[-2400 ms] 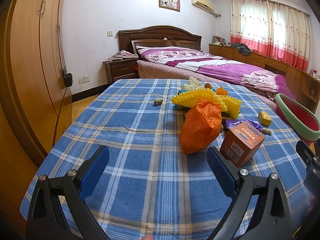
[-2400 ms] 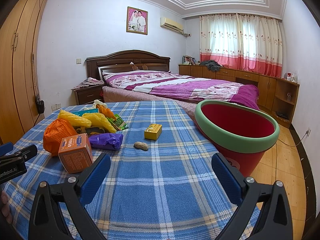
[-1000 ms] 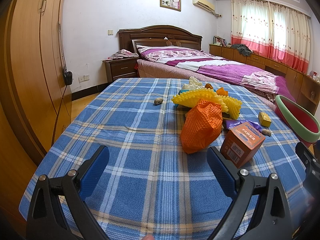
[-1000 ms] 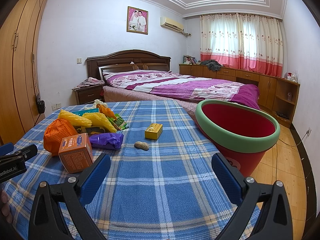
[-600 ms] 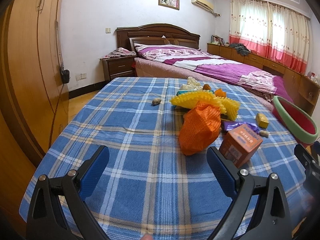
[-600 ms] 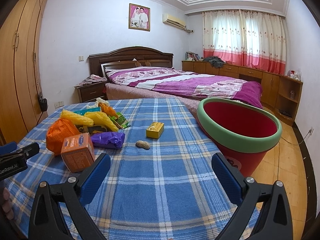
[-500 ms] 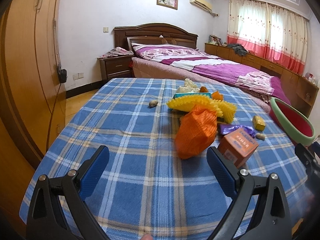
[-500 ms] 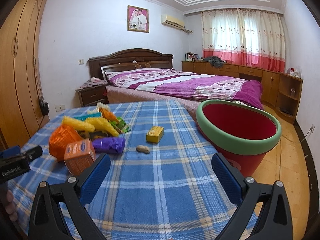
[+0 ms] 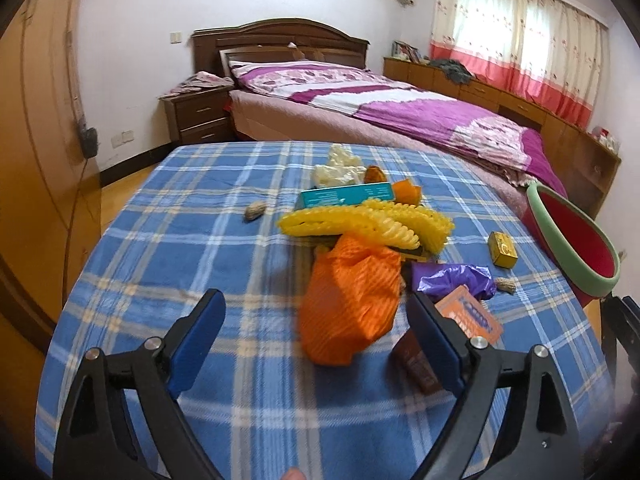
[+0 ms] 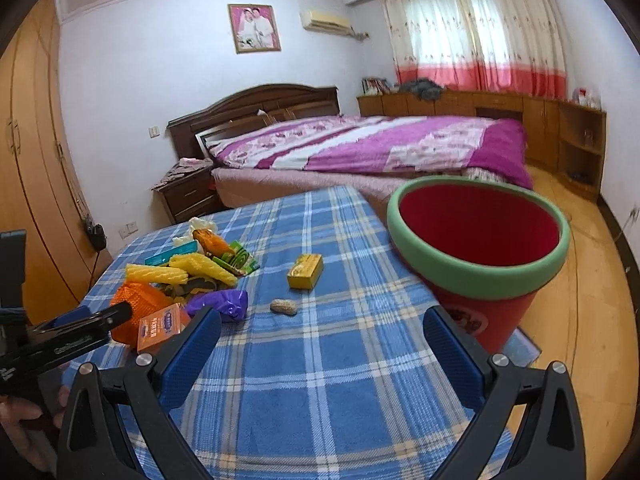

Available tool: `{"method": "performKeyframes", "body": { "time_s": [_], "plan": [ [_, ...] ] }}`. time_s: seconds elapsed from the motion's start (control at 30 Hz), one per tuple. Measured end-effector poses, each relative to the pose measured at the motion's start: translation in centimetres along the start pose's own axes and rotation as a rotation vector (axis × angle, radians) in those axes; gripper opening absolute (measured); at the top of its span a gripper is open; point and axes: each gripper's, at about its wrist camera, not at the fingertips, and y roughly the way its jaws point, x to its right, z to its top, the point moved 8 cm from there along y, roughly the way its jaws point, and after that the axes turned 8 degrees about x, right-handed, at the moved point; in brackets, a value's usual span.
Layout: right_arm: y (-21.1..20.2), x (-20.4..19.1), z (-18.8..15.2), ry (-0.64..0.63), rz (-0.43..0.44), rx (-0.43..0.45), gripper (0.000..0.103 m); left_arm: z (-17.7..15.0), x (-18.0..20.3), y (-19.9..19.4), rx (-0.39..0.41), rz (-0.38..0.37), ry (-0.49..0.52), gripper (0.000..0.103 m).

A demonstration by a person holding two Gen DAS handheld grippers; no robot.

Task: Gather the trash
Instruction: 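Grasp the orange mesh net with the left tool, then grasp the orange-brown box with the right tool while the left tool holds the orange net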

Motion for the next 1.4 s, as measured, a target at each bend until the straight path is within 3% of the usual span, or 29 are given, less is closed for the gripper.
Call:
{"method": "performKeyframes", "body": {
  "time_s": [0.17,0.33,0.43,0.5,0.6,0.9,1.13,1.4],
  "plan": [
    [0.6,0.5,-0.2,0.028,0.001,-0.032,0.103,0.3,0.6,1.3,-0.023,-0.024,-0.002,0.073],
    [0.5,0.6,0.1,0.015,-0.01,-0.028,0.103,-0.4,1.2,2.3,-0.092,-0.125,-0.052,0.059],
    [0.5,0.3,0.1,0.007,0.002,-0.038,0.103,-0.7,1.4,2.5,-0.11,-0.14,-0.049,0.049],
    [0.4,-0.2,0.2,-0.008,0.009,-0.04,0.103,-0.7,1.6,2.5,-0.113,-0.153,-0.045,0.033],
    [0.1,-0.8,0.3,-0.024,0.023,-0.046,0.103,-0.6,1.6,1.9,-0.101,-0.168,-0.052,0.024],
    [-0.6,-3.3,0.8,-0.05,0.079,-0.058,0.103,-0.4,0.2,-1.3,-0.073,-0.18,-0.102,0.021],
    [-0.3,-5.8,0.7,-0.072,0.125,-0.099,0.103,-0.4,-2.7,-2.9,-0.056,-0.093,-0.138,0.021],
    [1.4,-9.2,-1.2,-0.121,0.18,-0.218,0.103,-0.8,-5.8,-3.9,-0.034,-0.001,-0.154,0.021]
  ]
}}
